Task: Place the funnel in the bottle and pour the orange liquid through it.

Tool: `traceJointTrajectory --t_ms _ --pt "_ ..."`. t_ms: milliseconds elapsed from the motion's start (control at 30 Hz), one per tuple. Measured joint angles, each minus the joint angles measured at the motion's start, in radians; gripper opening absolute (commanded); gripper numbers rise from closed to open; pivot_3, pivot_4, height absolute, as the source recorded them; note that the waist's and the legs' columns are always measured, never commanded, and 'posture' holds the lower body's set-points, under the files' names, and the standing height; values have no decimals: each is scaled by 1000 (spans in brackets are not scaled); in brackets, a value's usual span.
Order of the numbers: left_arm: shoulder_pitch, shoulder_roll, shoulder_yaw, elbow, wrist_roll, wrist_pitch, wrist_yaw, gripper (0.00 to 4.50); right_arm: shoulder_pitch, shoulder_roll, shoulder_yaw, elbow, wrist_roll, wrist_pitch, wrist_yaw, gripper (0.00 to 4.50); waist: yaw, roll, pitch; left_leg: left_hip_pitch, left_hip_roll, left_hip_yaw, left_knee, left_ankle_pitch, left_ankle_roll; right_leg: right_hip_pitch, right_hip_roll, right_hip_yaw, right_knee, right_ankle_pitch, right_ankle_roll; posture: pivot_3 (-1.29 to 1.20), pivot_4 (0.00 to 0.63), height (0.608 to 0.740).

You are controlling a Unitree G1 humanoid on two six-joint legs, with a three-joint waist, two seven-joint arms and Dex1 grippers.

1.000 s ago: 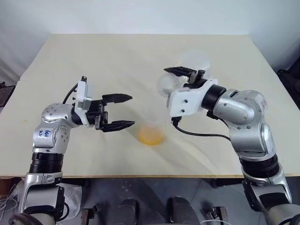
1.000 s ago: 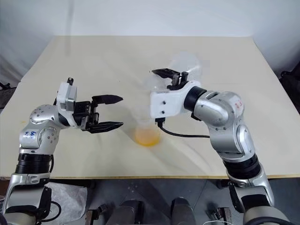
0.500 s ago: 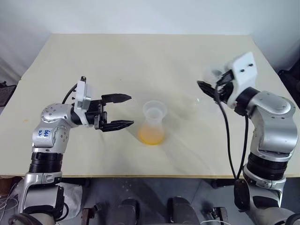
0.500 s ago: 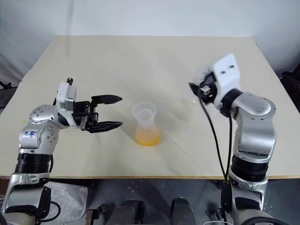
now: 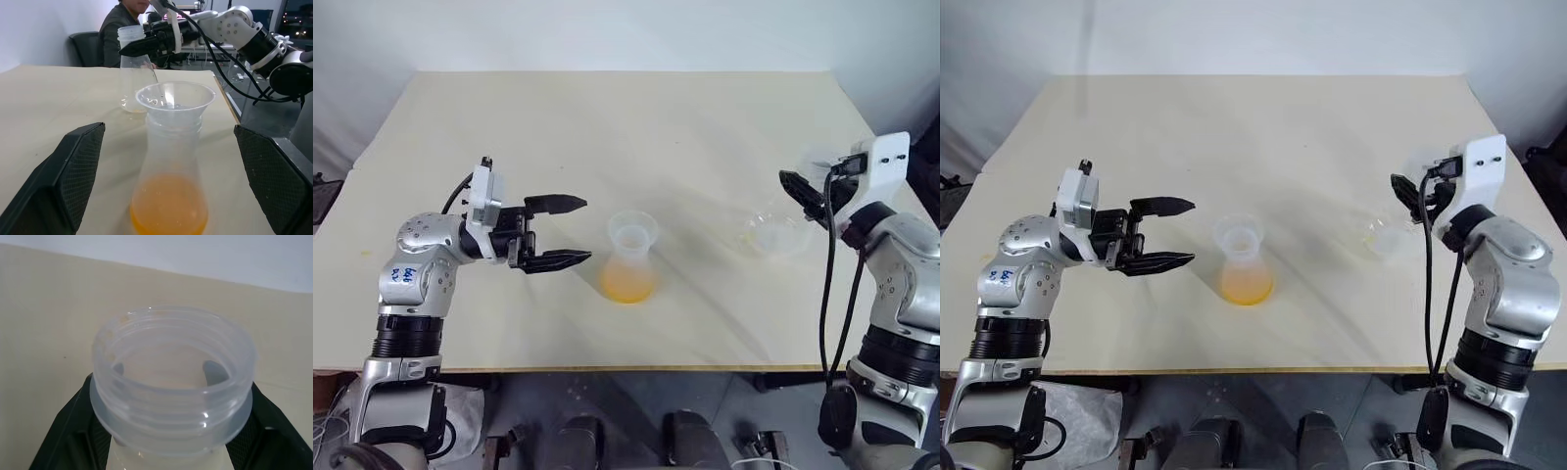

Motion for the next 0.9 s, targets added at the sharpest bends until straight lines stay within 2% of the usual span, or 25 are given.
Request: traceJointTrajectory --t_ms 167,667,900 --pt "-4 0 0 0 0 0 -1 4500 77 -5 20 -2 33 -70 -25 4482 1 0 0 0 0 0 0 0 0 0 0 0 0 0 0 0 150 740" --pt "-11 1 0 11 2 -8 -16 4500 272 -190 16 -188 176 -42 5 4482 4 0 0 0 0 0 0 0 0 1 0 0 -1 0 0 0 150 740" --pt "-13 4 21 40 12 -12 36 4500 445 -339 -117 -285 276 -12 100 4482 11 0 0 0 0 0 1 0 1 3 0 0 -3 0 0 0 150 740"
